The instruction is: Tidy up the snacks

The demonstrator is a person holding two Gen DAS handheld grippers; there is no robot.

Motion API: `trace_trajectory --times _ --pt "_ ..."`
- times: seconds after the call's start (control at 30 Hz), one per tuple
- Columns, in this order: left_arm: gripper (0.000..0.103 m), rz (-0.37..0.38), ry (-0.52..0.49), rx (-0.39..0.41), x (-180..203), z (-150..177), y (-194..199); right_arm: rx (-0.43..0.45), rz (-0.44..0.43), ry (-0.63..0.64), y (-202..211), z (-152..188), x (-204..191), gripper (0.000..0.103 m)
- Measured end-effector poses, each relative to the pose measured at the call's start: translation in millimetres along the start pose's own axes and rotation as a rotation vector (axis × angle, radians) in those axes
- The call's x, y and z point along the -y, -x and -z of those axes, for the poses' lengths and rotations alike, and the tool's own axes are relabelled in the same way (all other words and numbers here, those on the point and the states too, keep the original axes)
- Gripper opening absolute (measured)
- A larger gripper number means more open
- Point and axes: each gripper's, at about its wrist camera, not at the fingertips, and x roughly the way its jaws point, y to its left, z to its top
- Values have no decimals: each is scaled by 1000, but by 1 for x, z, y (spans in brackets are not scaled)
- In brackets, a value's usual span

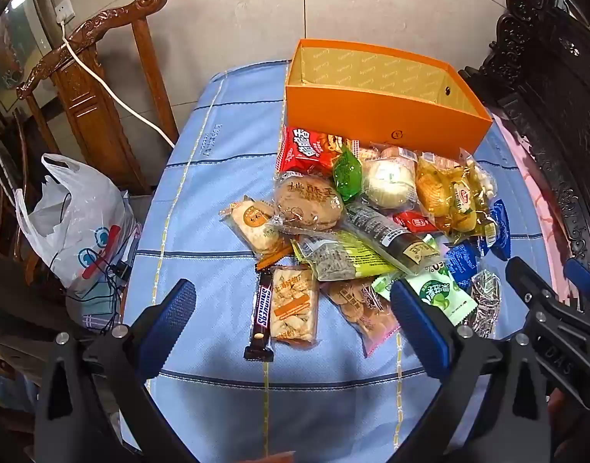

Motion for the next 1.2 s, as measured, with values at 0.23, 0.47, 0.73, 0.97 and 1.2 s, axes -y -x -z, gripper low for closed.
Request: trace_trajectory --times 0.23,0.47,0.73,0.97,1.2 --pt "99 4 2 -8 0 3 -1 0 0 -5 -1 1 -1 99" --pt "99 0 0 -11 -1 5 -2 3 9 -6 -2 0 0 99" --pt "99 -2 -2 -17 2 5 -7 1 10 8 -2 -2 0 99" --pt "99 -4 -3 -23 1 5 -7 -1 12 10 -2 -3 -1 99" --pt "99 -5 -3 -26 1 5 -8 0 11 13 -4 -4 -3 99"
